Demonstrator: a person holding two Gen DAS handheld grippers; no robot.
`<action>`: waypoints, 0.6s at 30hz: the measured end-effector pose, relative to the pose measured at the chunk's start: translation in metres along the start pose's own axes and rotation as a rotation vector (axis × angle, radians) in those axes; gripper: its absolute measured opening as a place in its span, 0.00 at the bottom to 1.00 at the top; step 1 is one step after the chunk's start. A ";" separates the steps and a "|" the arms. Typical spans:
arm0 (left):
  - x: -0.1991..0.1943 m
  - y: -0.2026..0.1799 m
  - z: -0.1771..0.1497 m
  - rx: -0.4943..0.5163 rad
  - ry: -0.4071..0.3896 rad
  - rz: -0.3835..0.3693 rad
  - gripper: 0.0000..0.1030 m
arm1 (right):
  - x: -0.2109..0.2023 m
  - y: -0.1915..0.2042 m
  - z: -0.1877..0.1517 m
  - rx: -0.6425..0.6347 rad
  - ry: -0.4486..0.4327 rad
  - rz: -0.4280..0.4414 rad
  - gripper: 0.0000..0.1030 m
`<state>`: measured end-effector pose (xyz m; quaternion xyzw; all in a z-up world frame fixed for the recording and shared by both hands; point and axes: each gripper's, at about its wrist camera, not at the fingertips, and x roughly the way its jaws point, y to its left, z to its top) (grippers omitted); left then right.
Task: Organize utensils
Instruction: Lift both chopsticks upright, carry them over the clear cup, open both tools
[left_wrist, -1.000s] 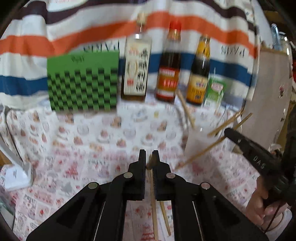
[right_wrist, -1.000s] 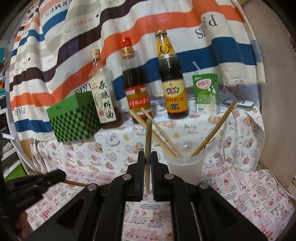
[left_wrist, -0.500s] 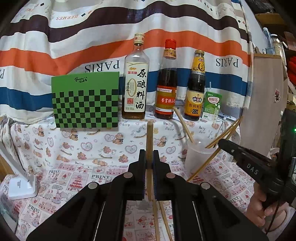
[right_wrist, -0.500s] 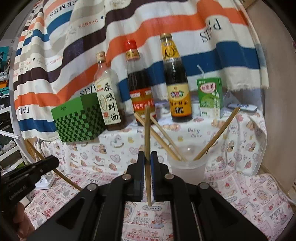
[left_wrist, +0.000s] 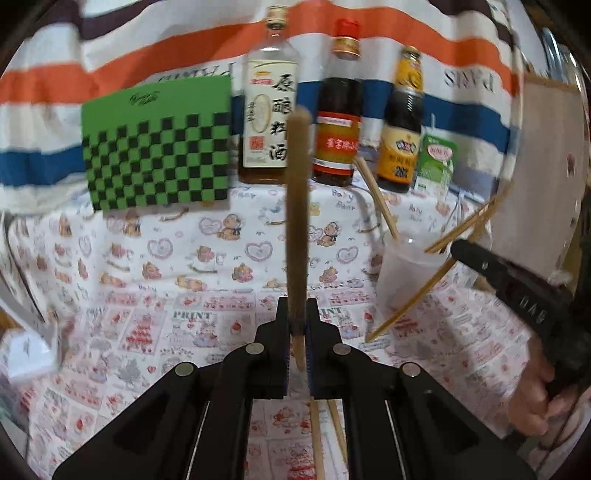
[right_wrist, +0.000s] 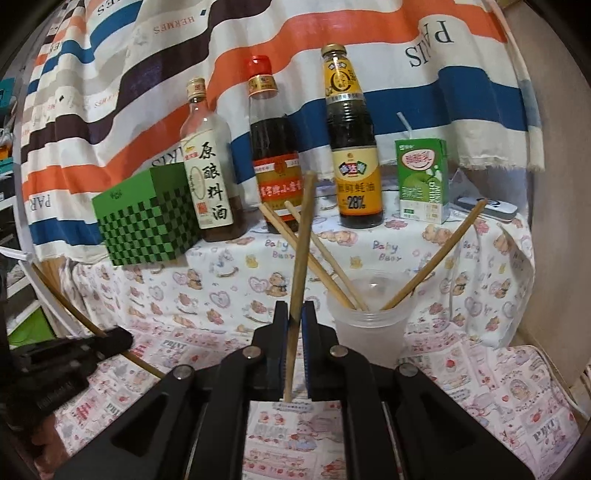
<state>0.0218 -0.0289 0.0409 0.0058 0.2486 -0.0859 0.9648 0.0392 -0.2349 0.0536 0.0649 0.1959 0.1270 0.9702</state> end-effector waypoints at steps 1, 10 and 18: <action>0.001 -0.002 -0.001 0.018 -0.016 0.026 0.06 | 0.000 -0.001 0.000 0.002 -0.002 -0.008 0.06; -0.030 -0.006 0.008 0.026 -0.151 -0.065 0.05 | -0.040 -0.029 0.022 0.132 -0.170 0.037 0.06; -0.047 -0.041 0.043 0.061 -0.240 -0.132 0.05 | -0.072 -0.071 0.039 0.269 -0.339 0.007 0.06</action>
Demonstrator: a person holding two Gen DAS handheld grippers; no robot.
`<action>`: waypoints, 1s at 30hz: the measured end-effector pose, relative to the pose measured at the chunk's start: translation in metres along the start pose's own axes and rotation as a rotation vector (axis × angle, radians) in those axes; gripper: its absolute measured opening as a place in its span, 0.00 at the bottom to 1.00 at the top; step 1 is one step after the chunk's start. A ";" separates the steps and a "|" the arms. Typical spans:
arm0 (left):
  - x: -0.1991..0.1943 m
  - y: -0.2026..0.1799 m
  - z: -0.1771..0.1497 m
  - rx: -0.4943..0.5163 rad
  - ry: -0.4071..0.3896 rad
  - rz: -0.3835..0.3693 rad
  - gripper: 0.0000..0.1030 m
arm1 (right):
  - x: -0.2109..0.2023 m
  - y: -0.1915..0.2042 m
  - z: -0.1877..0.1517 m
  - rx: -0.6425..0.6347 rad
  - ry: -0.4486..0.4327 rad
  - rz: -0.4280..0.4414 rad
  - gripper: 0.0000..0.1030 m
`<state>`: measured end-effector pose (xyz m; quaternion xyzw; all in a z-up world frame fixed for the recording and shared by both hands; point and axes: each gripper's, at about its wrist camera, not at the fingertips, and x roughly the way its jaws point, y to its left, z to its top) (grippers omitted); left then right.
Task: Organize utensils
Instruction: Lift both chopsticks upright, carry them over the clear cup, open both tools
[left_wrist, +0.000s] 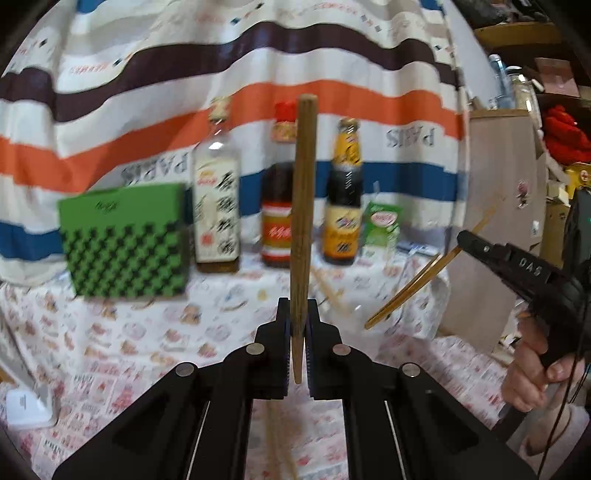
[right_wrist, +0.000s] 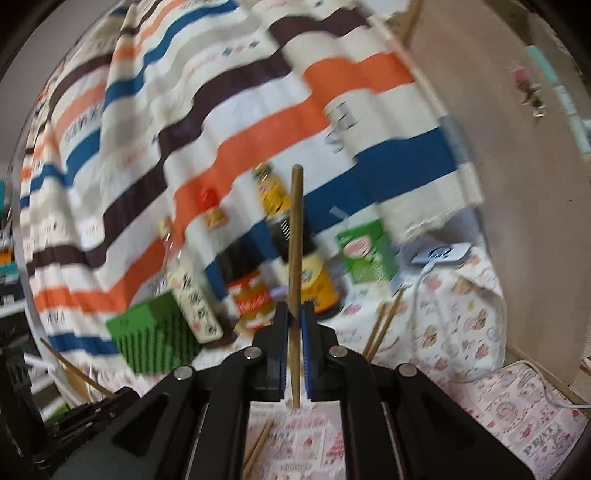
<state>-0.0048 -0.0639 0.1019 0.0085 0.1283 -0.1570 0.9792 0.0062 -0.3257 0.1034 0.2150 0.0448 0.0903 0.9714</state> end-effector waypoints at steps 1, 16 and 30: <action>0.002 -0.006 0.005 0.002 -0.009 -0.019 0.05 | 0.000 -0.004 0.002 0.015 -0.012 -0.007 0.06; 0.062 -0.047 0.059 -0.064 -0.089 -0.110 0.05 | 0.013 -0.040 0.006 0.082 -0.048 -0.088 0.06; 0.123 -0.082 0.037 0.046 0.051 -0.015 0.06 | 0.046 -0.058 -0.010 0.115 0.094 -0.113 0.06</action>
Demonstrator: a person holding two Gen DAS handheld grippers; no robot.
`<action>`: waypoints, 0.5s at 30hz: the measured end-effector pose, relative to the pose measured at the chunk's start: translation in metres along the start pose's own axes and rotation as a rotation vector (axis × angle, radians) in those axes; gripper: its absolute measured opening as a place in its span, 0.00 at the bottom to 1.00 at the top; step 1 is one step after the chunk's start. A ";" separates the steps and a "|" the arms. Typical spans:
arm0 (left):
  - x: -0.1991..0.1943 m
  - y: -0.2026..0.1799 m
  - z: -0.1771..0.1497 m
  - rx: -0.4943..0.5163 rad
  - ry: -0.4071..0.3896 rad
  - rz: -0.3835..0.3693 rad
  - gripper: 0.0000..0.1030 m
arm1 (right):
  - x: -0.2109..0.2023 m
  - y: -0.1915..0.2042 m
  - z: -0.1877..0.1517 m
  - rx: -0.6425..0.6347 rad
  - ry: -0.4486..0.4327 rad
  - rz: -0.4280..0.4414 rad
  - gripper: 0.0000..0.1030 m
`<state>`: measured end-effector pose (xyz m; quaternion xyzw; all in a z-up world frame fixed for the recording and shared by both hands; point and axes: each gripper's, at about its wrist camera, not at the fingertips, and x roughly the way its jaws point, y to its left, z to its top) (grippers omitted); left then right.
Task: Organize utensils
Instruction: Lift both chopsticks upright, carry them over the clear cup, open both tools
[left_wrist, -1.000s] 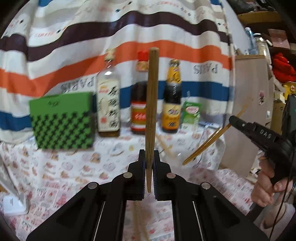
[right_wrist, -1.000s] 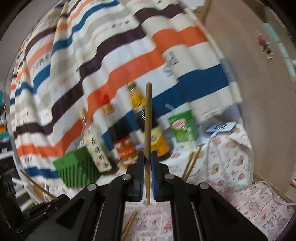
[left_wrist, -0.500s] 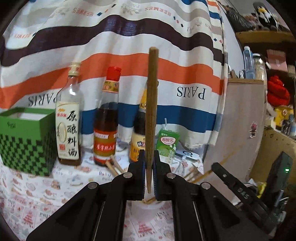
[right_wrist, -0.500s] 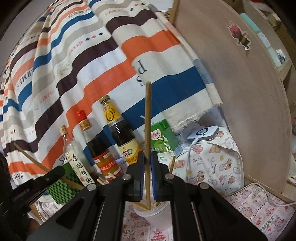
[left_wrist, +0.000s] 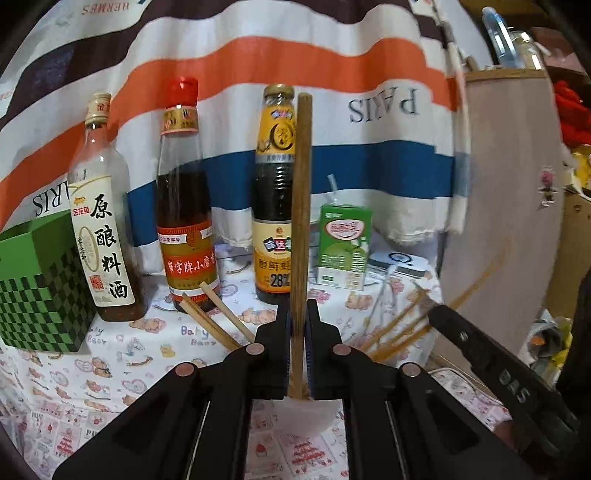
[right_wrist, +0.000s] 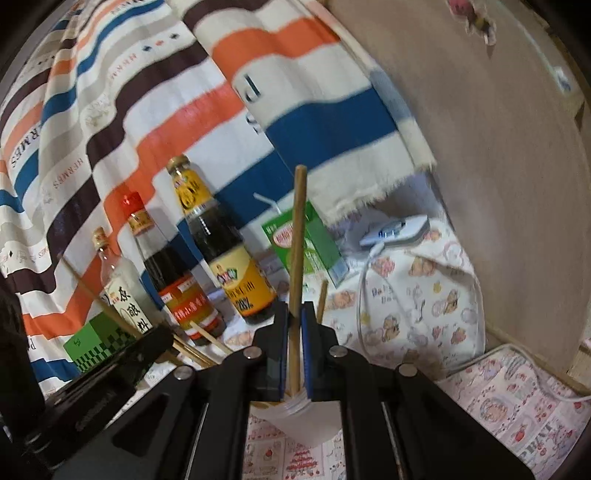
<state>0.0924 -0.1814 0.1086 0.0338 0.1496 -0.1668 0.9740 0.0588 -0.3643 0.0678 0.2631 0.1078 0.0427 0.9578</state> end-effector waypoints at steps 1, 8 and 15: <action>0.006 0.002 0.000 -0.010 0.008 0.004 0.06 | 0.003 -0.003 -0.001 0.011 0.014 0.003 0.06; 0.042 0.011 -0.010 -0.058 0.120 -0.029 0.06 | 0.011 -0.009 -0.003 0.041 0.060 0.012 0.06; 0.056 0.015 -0.016 -0.057 0.160 -0.009 0.06 | 0.005 -0.005 0.000 0.019 0.018 -0.029 0.07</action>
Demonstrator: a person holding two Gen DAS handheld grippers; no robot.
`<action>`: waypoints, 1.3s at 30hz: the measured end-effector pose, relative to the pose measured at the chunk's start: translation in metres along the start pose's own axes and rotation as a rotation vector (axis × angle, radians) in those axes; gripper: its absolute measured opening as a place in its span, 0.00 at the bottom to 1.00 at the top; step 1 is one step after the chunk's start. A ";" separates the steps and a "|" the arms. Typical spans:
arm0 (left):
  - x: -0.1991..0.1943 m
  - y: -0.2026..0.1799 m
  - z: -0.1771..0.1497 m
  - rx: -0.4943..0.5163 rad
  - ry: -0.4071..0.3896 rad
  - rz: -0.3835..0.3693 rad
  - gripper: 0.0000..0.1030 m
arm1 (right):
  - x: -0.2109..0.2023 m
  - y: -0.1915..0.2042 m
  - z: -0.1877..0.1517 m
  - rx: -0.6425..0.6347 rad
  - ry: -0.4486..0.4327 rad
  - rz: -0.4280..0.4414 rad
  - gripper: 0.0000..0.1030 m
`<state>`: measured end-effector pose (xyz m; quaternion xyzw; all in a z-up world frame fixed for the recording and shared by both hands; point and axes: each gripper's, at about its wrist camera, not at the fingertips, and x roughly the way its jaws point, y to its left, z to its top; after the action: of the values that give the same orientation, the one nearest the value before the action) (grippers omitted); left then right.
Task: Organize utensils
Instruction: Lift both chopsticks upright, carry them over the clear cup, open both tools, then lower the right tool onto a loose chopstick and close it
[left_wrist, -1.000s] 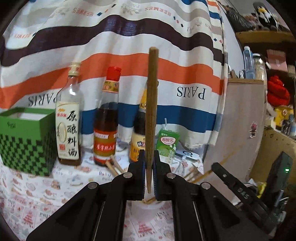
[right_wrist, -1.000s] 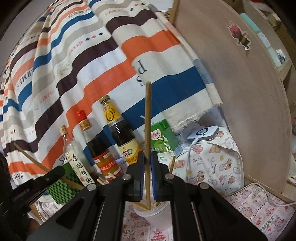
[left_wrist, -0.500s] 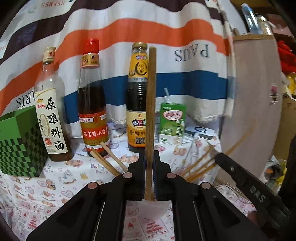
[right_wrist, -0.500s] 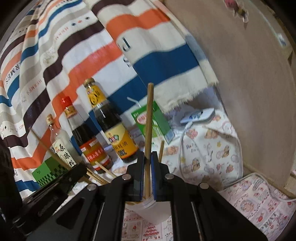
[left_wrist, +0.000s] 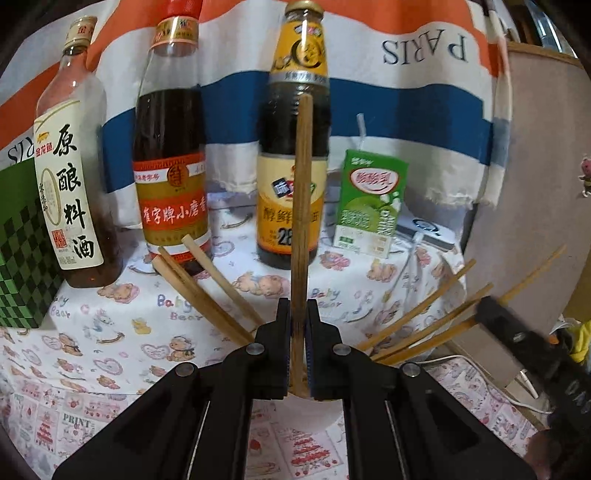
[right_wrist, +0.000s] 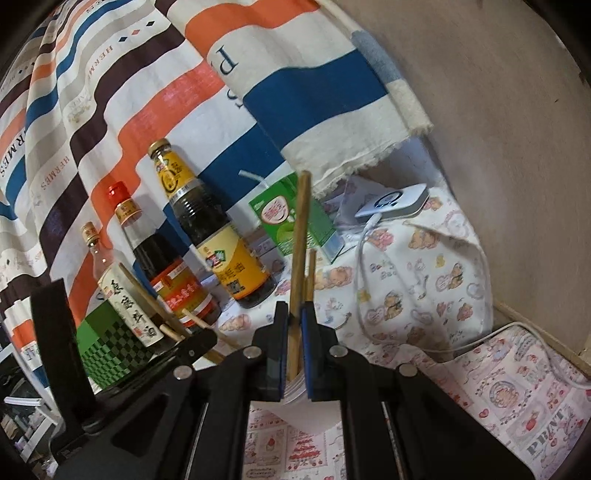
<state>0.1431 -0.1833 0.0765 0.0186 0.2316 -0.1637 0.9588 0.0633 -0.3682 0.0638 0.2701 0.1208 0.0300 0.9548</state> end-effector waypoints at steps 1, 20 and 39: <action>0.001 0.002 0.000 0.000 0.000 0.007 0.06 | -0.004 0.002 0.002 -0.018 -0.025 -0.017 0.07; -0.025 0.015 0.006 -0.002 -0.052 -0.022 0.42 | 0.013 0.005 -0.001 -0.066 0.039 0.012 0.08; -0.176 0.075 -0.029 -0.045 -0.289 0.110 0.96 | 0.018 0.046 -0.030 -0.138 0.286 0.130 0.74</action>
<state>0.0064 -0.0552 0.1267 -0.0139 0.0935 -0.1066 0.9898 0.0739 -0.3114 0.0590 0.2043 0.2356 0.1380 0.9401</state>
